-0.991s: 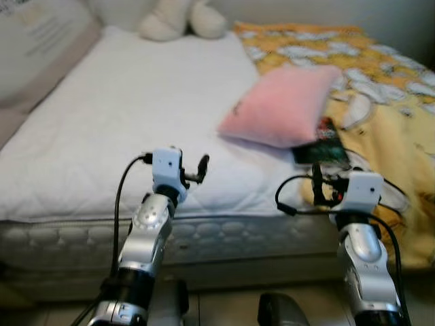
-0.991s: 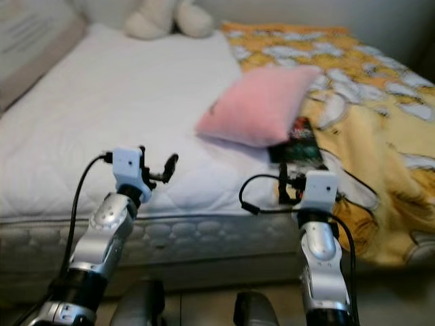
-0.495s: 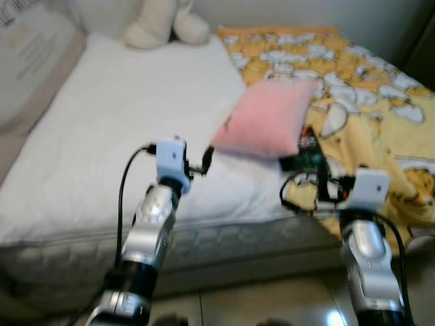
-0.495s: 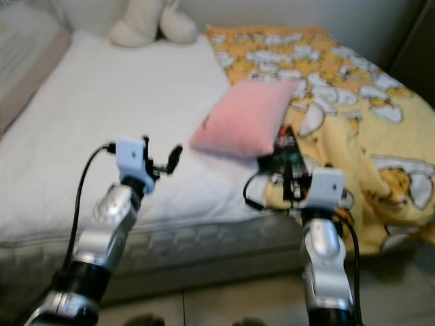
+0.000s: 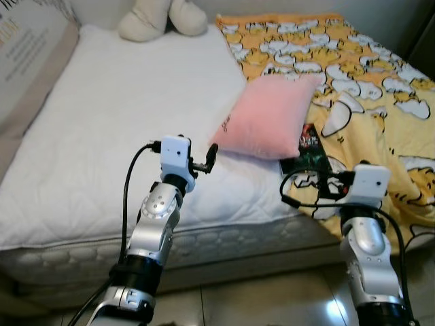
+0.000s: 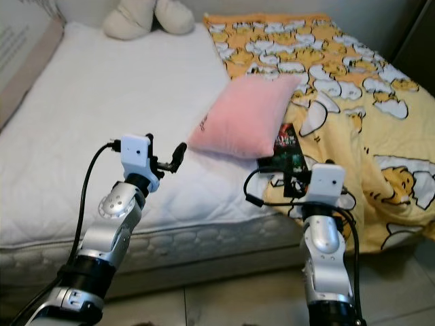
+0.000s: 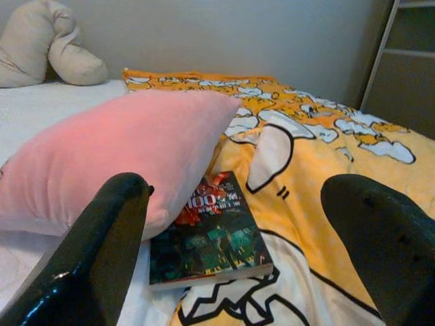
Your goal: Clean up the room
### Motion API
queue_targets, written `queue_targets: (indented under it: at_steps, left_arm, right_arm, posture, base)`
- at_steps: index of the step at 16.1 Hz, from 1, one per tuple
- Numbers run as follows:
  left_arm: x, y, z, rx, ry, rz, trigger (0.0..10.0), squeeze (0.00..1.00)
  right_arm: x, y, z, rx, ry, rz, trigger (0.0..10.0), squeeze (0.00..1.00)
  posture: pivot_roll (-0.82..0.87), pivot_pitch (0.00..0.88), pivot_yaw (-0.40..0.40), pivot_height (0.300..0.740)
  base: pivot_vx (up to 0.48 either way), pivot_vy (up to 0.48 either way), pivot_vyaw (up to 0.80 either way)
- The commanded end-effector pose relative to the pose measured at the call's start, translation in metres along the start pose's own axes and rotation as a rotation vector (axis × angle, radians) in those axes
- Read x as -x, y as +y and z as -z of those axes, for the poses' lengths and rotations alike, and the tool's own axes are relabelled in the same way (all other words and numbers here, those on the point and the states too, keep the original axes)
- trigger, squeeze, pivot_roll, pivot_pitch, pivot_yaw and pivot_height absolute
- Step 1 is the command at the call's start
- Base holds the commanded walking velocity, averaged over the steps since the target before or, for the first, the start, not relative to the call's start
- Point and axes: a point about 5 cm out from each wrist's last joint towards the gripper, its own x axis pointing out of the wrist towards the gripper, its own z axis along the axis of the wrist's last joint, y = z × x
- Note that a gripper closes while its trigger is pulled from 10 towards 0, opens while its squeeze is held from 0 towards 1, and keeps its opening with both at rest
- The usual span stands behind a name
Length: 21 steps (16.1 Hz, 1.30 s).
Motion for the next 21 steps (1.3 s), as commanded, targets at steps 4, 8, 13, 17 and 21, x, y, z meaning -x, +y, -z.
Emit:
queue_targets:
  at_steps: [4,8,13,17,21]
  left_arm:
    - [-0.004,-0.002,-0.004,0.004,-0.021,0.002,10.0,0.0]
    - [-0.004,-0.004,-0.004,0.003,-0.028,0.018,10.0,0.0]
    - [-0.003,-0.003,-0.004,0.008,-0.026,0.011,10.0,0.0]
    - [-0.01,0.003,-0.011,0.021,-0.035,0.001,10.0,0.0]
    - [-0.042,0.005,-0.011,0.034,0.109,0.051,10.0,0.0]
  right_arm:
    - [-0.002,-0.002,-0.003,0.016,-0.017,-0.006,10.0,0.0]
    - [-0.003,-0.004,-0.002,0.021,-0.019,-0.001,10.0,0.0]
    - [-0.003,-0.002,-0.003,0.018,-0.019,-0.005,10.0,0.0]
    - [-0.017,-0.007,-0.024,-0.057,-0.061,0.009,10.0,0.0]
    - [-0.052,-0.03,-0.045,-0.283,-0.013,0.072,10.0,0.0]
  posture:
    - [-0.13,0.0,0.015,0.74]
    - [-0.14,0.0,0.017,0.74]
    - [-0.13,0.0,0.017,0.74]
    - [-0.14,0.0,0.017,0.74]
    - [-0.16,0.0,-0.003,0.74]
  base:
    - [0.48,0.0,0.0]
    - [0.48,0.0,0.0]
    - [0.48,0.0,0.0]
    - [0.48,0.0,0.0]
    - [0.24,0.0,0.0]
